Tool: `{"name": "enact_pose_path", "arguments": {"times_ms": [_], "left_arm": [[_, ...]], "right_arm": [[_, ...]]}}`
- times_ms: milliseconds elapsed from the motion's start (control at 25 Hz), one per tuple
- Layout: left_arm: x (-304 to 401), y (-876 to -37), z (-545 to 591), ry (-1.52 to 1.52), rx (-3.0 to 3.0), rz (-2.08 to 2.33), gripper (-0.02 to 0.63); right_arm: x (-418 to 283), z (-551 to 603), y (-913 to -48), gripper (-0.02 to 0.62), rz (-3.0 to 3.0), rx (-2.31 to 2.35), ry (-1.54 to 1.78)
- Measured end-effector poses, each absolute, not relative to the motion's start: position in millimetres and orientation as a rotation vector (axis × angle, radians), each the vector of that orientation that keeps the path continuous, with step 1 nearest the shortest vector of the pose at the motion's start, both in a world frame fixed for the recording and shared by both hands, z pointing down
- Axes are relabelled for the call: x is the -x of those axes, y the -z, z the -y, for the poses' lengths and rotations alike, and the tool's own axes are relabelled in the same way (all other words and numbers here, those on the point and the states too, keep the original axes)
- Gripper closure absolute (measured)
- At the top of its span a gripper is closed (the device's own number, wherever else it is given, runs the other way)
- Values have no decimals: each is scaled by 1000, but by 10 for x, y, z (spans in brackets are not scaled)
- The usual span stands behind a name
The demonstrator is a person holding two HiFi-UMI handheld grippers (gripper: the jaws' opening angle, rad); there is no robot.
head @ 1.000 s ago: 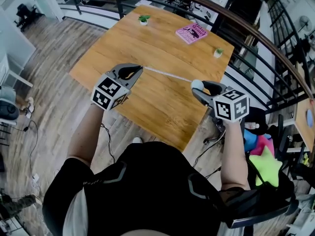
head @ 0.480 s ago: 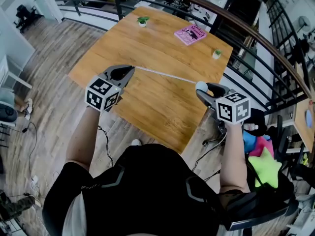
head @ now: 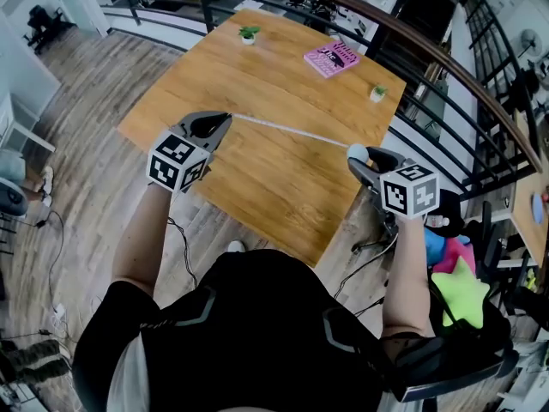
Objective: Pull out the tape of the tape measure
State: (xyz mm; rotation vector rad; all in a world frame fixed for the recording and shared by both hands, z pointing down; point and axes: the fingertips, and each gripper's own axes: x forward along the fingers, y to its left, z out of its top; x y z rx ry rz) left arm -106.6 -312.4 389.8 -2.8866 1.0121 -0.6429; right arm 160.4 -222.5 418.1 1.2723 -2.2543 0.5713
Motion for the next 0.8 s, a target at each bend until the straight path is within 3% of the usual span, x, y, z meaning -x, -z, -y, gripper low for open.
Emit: {"name": "enact_pose_path", "arguments": {"times_ms": [800], "left_arm": [[1006,-4056,3162,633,2987,-952,572]], "right_arm": [[-1578,2393,-4316,374,2239,-1250,-575]]}}
